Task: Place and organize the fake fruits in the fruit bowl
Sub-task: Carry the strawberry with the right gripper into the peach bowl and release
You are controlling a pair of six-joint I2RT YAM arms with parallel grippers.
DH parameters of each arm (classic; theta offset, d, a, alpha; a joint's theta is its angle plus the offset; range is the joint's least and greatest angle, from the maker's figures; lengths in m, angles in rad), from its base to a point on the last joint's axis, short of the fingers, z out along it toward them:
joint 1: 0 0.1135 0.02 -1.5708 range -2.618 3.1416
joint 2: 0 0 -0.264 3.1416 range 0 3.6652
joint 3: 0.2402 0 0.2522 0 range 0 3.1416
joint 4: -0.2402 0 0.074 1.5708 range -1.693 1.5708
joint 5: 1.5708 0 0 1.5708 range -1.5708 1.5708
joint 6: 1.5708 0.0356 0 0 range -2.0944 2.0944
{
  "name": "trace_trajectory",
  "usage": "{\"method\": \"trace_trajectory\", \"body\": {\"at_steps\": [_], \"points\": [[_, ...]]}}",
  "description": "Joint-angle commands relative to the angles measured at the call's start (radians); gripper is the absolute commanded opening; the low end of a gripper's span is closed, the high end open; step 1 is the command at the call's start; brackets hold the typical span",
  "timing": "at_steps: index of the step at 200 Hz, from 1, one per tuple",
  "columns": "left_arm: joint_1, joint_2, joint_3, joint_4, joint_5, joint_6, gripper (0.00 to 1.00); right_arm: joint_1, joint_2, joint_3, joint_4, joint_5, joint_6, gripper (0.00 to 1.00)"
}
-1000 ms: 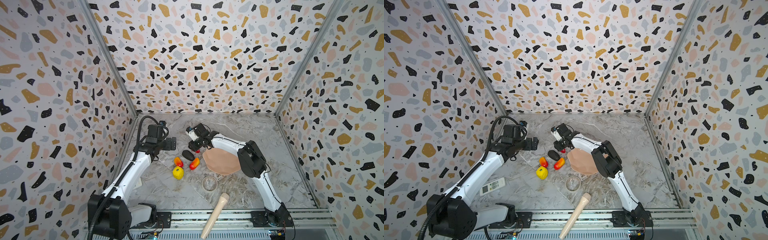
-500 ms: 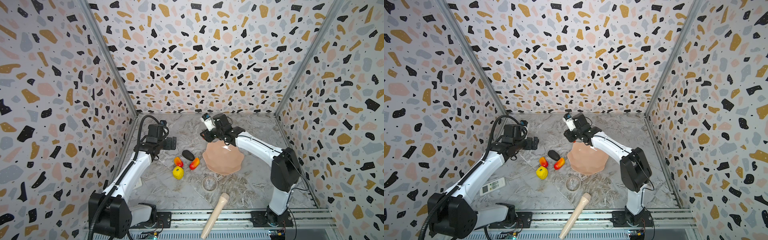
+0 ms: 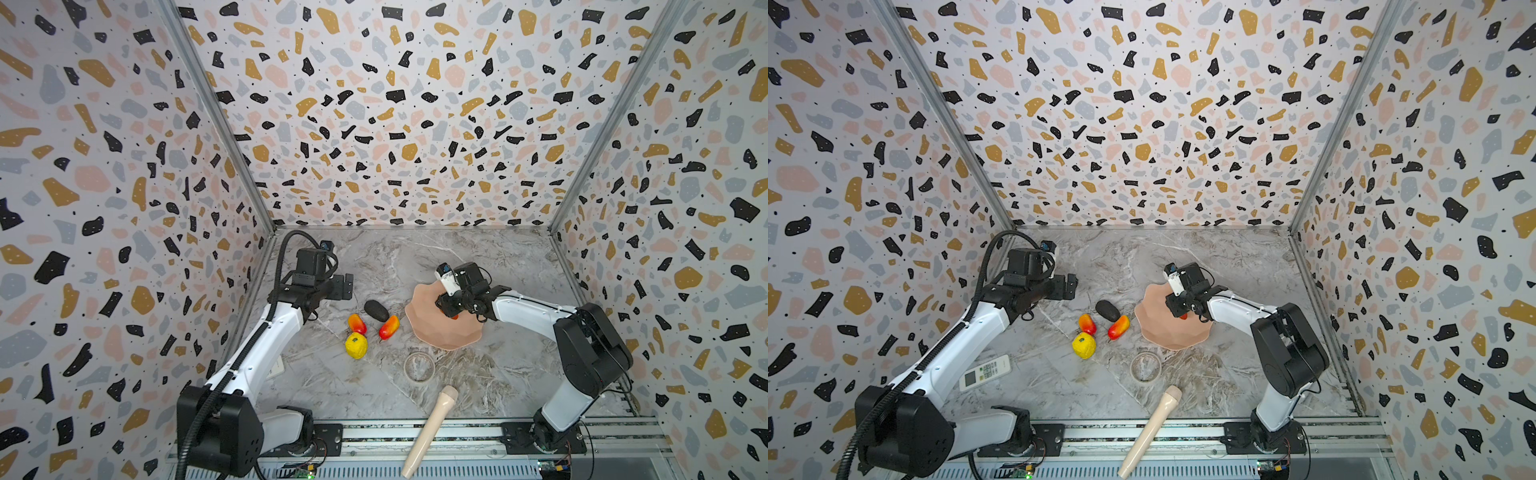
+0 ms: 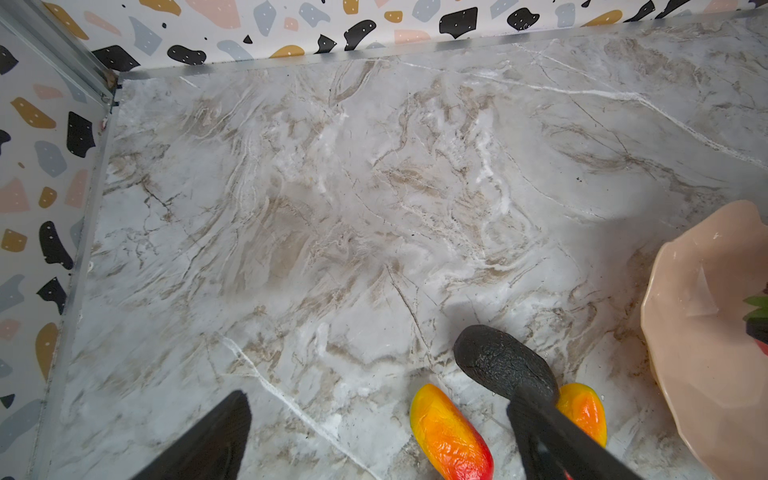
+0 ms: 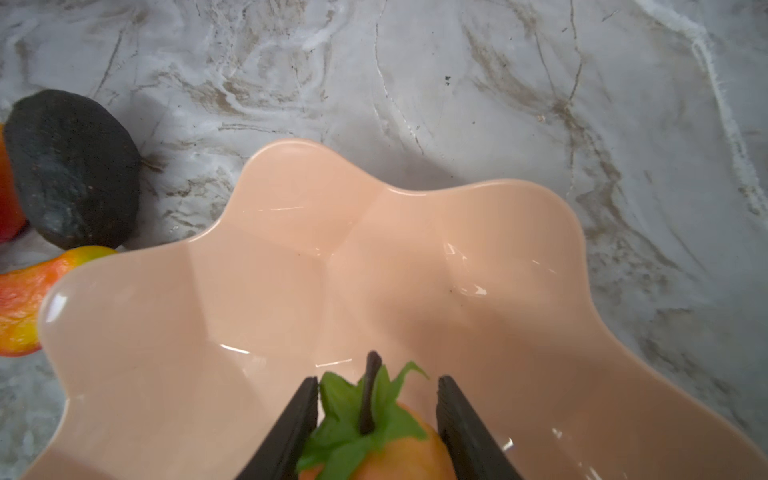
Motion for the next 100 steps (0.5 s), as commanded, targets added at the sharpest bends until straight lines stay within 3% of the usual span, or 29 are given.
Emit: {"method": "trace_trajectory", "body": {"at_steps": [1,34,100], "points": [[-0.014,-0.022,0.030,-0.006,0.011,-0.003,1.00,-0.002,0.001,-0.016,0.089,-0.029,-0.008,0.42],[-0.021,-0.047,0.021,-0.006,0.007,-0.010,0.99,-0.001,0.004,-0.045,0.121,-0.029,-0.012,0.47],[-0.025,-0.045,0.026,-0.010,0.005,-0.013,1.00,0.002,-0.010,-0.055,0.113,-0.022,-0.034,0.66]]}}
